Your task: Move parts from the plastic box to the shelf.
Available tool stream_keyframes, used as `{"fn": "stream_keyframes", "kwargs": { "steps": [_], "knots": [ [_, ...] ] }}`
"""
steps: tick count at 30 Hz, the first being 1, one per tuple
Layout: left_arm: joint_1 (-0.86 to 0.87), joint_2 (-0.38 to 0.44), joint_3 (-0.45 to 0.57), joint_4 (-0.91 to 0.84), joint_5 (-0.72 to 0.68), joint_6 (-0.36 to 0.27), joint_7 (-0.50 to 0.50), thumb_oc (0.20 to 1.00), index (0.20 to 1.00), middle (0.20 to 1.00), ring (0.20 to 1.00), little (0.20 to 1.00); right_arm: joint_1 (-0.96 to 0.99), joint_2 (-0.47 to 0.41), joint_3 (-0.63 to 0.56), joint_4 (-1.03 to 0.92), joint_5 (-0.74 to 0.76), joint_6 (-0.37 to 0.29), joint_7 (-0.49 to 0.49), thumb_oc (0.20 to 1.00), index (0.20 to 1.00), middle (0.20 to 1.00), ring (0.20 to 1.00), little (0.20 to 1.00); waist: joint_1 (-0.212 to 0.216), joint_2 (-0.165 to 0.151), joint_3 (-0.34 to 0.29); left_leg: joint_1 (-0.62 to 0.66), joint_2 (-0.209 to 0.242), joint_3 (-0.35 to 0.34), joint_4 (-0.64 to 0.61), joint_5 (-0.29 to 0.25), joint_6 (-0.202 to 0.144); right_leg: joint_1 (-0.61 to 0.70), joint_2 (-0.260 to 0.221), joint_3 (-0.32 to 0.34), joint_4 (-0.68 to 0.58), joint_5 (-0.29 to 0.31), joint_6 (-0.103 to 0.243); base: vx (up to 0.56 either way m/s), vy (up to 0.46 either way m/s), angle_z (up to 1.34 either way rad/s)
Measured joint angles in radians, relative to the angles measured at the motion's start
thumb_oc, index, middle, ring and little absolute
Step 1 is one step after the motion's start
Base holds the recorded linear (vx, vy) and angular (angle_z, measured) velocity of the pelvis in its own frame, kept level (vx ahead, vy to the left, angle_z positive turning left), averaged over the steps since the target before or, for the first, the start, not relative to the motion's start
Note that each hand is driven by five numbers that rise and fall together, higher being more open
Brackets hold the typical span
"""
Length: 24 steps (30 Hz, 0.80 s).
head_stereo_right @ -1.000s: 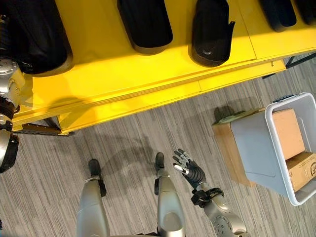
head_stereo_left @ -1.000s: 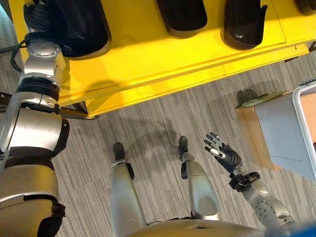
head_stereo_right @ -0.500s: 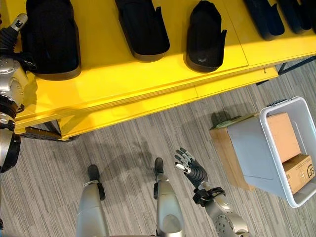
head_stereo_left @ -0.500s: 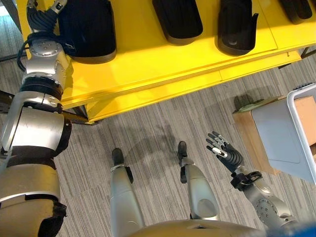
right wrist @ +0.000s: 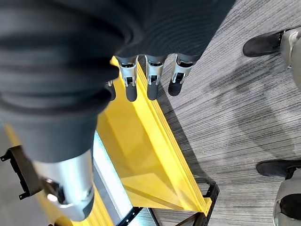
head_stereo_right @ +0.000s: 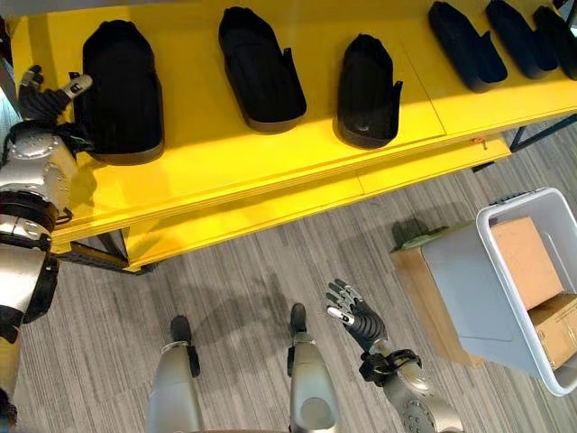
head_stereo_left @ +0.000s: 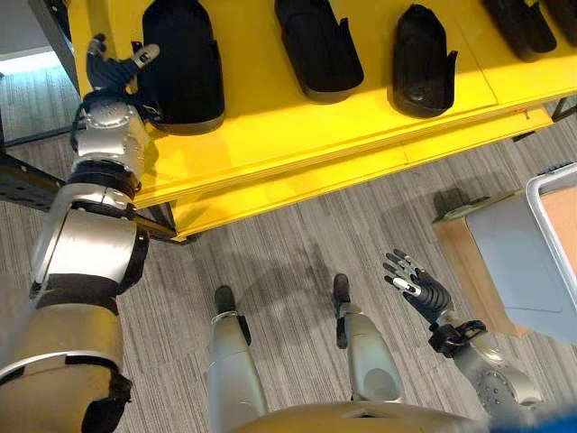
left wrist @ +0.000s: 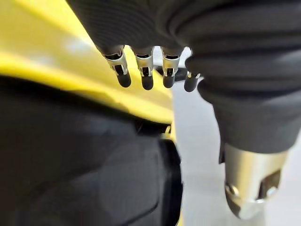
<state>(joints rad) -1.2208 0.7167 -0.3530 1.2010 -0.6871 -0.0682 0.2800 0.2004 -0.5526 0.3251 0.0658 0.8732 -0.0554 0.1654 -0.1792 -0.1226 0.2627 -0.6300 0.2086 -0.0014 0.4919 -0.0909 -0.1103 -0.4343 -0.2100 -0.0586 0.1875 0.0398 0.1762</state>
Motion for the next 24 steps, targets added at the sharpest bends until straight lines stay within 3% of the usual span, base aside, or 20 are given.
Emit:
{"fn": "stream_keyframes", "kwargs": {
  "steps": [8,12,24],
  "knots": [
    [0.016,-0.005,0.001,0.007,0.016,0.017,-0.013,1.0,1.0,1.0,1.0,1.0,0.014,-0.015,-0.001,0.001,-0.002,0.005,0.002,1.0,1.0,1.0,1.0,1.0,-0.01,0.0,0.001,-0.002,0.001,0.006,0.001,0.0,0.0,-0.009,0.0,0.006,0.007,-0.001,-0.002,-0.02,0.002,-0.01],
    [0.017,-0.002,-0.002,0.018,0.092,0.018,-0.013,1.0,1.0,1.0,1.0,1.0,0.015,-0.015,-0.002,0.001,-0.002,0.006,0.006,1.0,1.0,1.0,1.0,1.0,-0.026,0.0,0.004,-0.001,0.005,0.016,0.001,-0.001,0.0,-0.017,0.001,0.016,0.01,-0.002,-0.001,-0.03,-0.005,-0.06],
    [0.003,0.007,0.022,0.031,0.087,-0.024,-0.011,1.0,1.0,1.0,1.0,1.0,0.015,-0.017,-0.005,0.001,-0.002,0.006,0.01,1.0,1.0,1.0,1.0,1.0,-0.019,0.019,0.047,-0.007,0.01,0.018,0.0,-0.001,-0.001,-0.033,0.001,0.017,0.033,-0.018,0.0,0.0,0.0,0.0]
  ]
}}
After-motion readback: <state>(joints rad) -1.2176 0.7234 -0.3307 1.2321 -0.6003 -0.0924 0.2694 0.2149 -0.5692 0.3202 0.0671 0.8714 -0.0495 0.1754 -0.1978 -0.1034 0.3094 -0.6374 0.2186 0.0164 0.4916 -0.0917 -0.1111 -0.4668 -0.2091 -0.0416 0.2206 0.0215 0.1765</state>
